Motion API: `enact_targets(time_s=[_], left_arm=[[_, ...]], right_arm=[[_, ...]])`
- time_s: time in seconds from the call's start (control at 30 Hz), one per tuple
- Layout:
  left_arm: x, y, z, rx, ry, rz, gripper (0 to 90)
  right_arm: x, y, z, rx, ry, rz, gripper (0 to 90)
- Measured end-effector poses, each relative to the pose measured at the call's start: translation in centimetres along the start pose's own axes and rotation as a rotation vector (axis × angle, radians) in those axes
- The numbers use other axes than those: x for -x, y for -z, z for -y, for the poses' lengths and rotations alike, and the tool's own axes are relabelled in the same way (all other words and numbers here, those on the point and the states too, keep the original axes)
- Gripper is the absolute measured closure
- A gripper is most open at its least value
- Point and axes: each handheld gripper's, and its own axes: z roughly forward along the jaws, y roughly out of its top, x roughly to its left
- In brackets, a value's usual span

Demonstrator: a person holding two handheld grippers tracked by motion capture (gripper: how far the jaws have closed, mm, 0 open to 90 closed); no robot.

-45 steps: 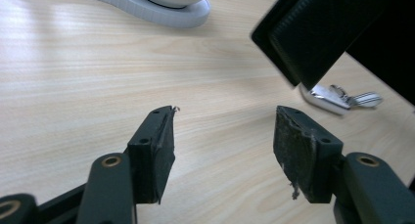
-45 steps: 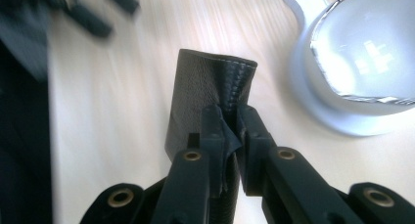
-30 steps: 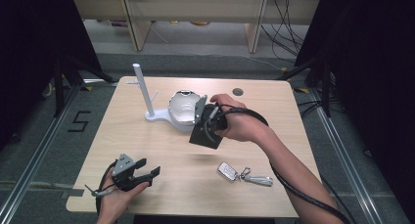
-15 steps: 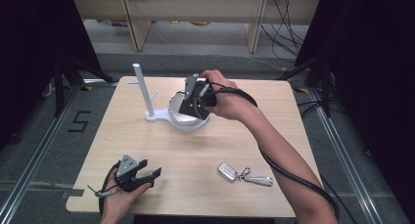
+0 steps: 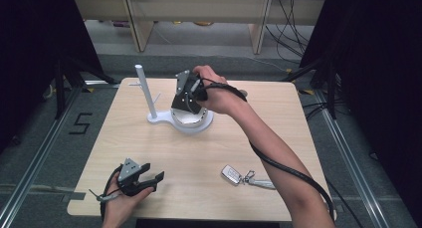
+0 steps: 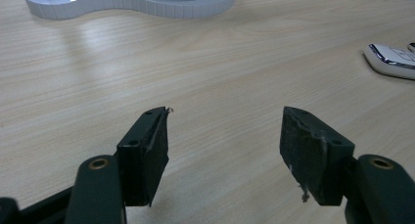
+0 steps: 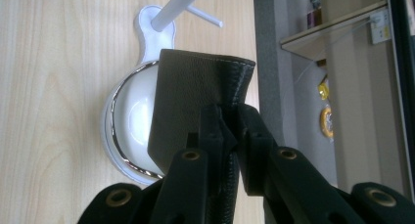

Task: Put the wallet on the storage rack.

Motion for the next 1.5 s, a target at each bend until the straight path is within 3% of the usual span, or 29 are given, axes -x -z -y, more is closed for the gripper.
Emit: enact_targets(time_s=[0.03,0.07,0.13,0.2,0.43,0.6,0.63,0.87,0.9,0.93,1.03,1.17,1.2,1.5], left_arm=[[0.1,0.0,0.0,0.005,0.005,0.009,34.4],[0.1,0.0,0.0,0.005,0.005,0.012,34.4],[0.1,0.0,0.0,0.007,0.007,0.014,34.3],[0.1,0.0,0.0,0.011,0.007,0.012,34.3],[0.1,0.0,0.0,0.011,0.008,0.013,34.3],[0.1,-0.1,0.0,0.011,0.006,0.020,34.3],[0.2,-0.1,0.0,0.008,0.008,0.015,34.3],[0.3,-0.1,0.1,0.005,0.009,0.019,34.3],[0.3,-0.1,0.1,0.005,0.011,0.019,34.3],[0.3,-0.2,0.1,0.005,0.012,0.020,34.3],[0.2,-0.2,0.2,0.006,0.011,0.025,34.3],[0.2,-0.3,0.2,0.005,0.014,0.027,34.3],[0.2,-0.3,0.2,0.005,0.015,0.027,34.3],[0.4,-0.3,0.3,-0.002,0.015,0.027,34.2]], right_arm=[[0.2,-0.3,0.1,0.012,0.019,0.001,83.0],[0.1,-0.3,0.0,-0.005,-0.006,-0.009,83.0],[0.2,-0.6,0.1,0.007,0.017,-0.009,83.0],[0.1,-0.9,0.0,-0.010,-0.009,-0.019,82.8],[0.0,-2.5,0.5,-0.045,-0.008,-0.058,82.7],[0.1,-3.5,0.8,-0.032,0.007,-0.067,82.6],[0.0,-3.4,0.7,-0.051,-0.017,-0.079,82.5],[0.1,-4.2,0.8,-0.037,-0.002,-0.087,82.1],[0.0,-4.2,0.7,-0.061,-0.018,-0.097,82.0],[0.0,-4.7,0.9,-0.036,-0.007,-0.098,81.5],[-0.2,-5.0,1.0,-0.042,-0.035,-0.109,81.0],[-0.3,-5.6,1.2,-0.035,-0.039,-0.112,80.8],[-0.3,-6.0,1.3,-0.011,-0.033,-0.115,80.8],[-0.2,-6.3,1.4,0.005,-0.043,-0.094,78.7]])
